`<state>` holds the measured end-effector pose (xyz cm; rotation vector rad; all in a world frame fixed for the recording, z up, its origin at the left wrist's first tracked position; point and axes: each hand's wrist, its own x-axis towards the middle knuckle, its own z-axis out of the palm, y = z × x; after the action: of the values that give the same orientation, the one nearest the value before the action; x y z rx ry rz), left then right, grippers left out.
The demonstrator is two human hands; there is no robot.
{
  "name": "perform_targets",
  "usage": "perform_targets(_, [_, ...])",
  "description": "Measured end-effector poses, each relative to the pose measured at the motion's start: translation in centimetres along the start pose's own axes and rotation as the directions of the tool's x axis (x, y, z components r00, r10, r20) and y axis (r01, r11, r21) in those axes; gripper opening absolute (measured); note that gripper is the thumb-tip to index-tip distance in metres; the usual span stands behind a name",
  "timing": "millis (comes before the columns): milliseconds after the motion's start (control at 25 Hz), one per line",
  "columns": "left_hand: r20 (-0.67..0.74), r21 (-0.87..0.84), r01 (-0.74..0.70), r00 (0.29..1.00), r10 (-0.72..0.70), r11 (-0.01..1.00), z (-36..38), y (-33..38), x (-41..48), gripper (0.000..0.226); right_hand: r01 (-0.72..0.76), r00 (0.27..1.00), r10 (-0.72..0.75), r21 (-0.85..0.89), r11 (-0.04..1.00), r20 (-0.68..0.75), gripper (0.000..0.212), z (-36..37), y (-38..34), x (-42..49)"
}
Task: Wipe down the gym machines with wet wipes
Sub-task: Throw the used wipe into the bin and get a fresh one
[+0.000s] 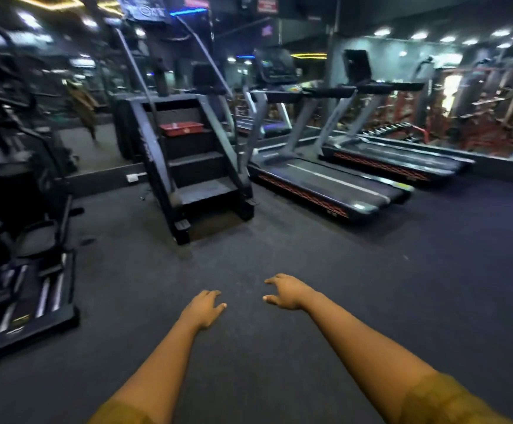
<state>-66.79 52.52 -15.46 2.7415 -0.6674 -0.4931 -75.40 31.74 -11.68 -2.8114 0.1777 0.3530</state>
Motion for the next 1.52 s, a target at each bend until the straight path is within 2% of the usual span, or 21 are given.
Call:
perform_targets(200, [-0.054, 0.005, 0.092, 0.994, -0.091, 0.996, -8.1, -2.9, 15.9, 0.055, 0.085, 0.996, -0.085, -0.059, 0.995, -0.006, 0.062, -8.6, -0.3, 18.1])
perform_targets(440, [-0.137, 0.019, 0.087, 0.987, -0.083, 0.996, -18.3, -4.9, 34.3, 0.054, 0.094, 0.993, -0.097, -0.044, 0.995, -0.073, 0.06, -17.7, 0.1, 36.4])
perform_targets(800, [-0.185, 0.006, 0.093, 0.978, -0.091, 0.996, -26.8, -6.6, 62.0, 0.055, 0.078, 0.991, -0.077, 0.001, 0.997, -0.106, 0.059, -25.0, 7.3, 64.2])
perform_targets(1000, [-0.196, -0.034, 0.143, 0.97, -0.147, 0.989, -32.5, -7.5, 77.8, 0.054, 0.102, 0.991, -0.105, -0.042, 0.994, -0.077, 0.06, -31.5, 11.0, 81.6])
perform_targets(1520, [-0.268, -0.169, 0.217, 0.929, -0.256, 0.961, -46.9, -17.5, 115.1, 0.054, 0.204, 0.976, -0.203, 0.004, 0.979, -0.076, 0.055, -43.4, 10.1, 123.9])
